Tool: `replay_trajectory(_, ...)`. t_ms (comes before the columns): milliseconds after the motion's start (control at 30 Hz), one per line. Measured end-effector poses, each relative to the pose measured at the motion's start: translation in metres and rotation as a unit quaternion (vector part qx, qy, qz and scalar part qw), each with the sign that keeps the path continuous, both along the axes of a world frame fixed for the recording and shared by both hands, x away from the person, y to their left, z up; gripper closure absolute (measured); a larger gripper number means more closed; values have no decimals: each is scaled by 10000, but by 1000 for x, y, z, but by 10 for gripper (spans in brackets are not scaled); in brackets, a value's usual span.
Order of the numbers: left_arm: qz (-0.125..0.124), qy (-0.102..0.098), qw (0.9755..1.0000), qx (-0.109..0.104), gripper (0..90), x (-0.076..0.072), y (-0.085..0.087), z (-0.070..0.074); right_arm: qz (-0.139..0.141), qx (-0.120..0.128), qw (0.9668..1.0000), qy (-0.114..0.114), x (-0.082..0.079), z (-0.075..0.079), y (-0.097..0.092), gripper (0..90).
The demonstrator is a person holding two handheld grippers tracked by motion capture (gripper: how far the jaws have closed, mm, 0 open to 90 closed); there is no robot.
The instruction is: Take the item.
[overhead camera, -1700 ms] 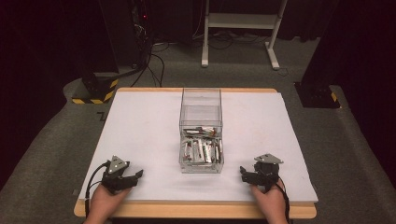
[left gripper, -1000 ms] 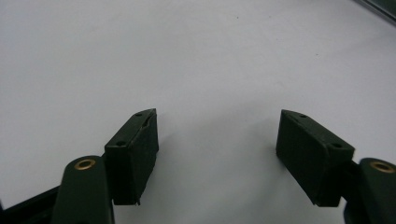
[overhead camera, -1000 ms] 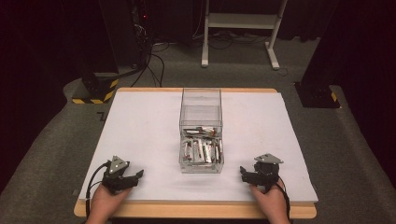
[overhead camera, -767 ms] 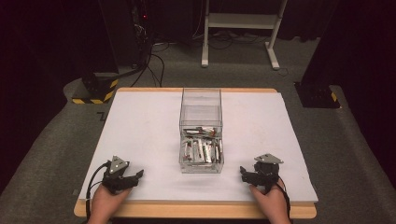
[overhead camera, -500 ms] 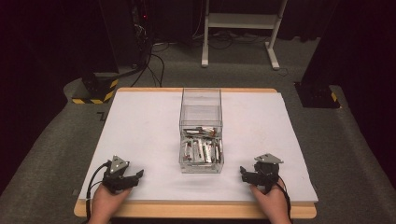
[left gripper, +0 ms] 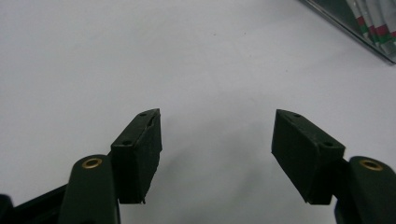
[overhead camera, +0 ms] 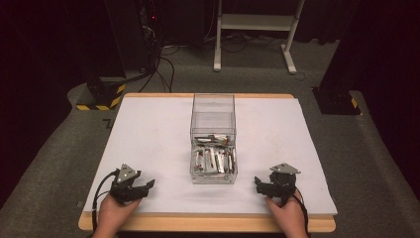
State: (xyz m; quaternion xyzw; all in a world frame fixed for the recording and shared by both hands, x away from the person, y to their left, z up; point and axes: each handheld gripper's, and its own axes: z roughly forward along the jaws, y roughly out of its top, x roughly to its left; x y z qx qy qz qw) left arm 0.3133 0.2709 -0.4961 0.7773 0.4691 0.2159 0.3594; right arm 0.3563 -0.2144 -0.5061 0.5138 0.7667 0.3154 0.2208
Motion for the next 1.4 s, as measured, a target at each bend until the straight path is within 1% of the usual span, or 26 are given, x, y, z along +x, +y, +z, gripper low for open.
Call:
replay_trajectory(67,-25,-19,10000,10,331,0,-1,1,0,1,10000,0,0,0,0,102)
replay_trajectory(133,-51,-42,9999,-80,334,-1,-6,4,1,2,10000,2,0,0,0,102)
replay_trajectory(200,-59,-54,9999,-91,339,-1,-7,5,1,1,10000,2,0,0,0,102)
replay_trajectory(267,-122,-79,9998,-117,342,-3,-11,6,0,1,10000,1,0,0,0,102)
replay_trajectory(467,-175,-131,9996,-198,349,-5,-16,9,1,-1,10000,2,0,0,0,102)
replay_trajectory(533,-200,-147,9995,-188,350,-5,-16,10,2,0,10000,2,0,0,0,102)
replay_trajectory(567,-216,-153,9994,-242,351,-5,-18,10,2,0,10000,3,0,0,0,102)
replay_trajectory(767,-246,-190,9990,-330,351,-6,-22,12,1,0,10000,3,0,0,0,102)
replay_trajectory(833,-291,-225,9988,-314,351,-7,-24,13,2,0,10000,2,0,0,0,102)
replay_trajectory(933,-309,-218,9986,-366,358,-8,-26,14,2,1,10000,3,0,0,0,102)
replay_trajectory(1200,-408,-341,9976,-451,363,-10,-33,18,3,1,10000,5,0,0,0,102)
replay_trajectory(1400,-465,-434,9963,-584,369,-14,-39,22,1,3,10000,2,0,0,0,102)
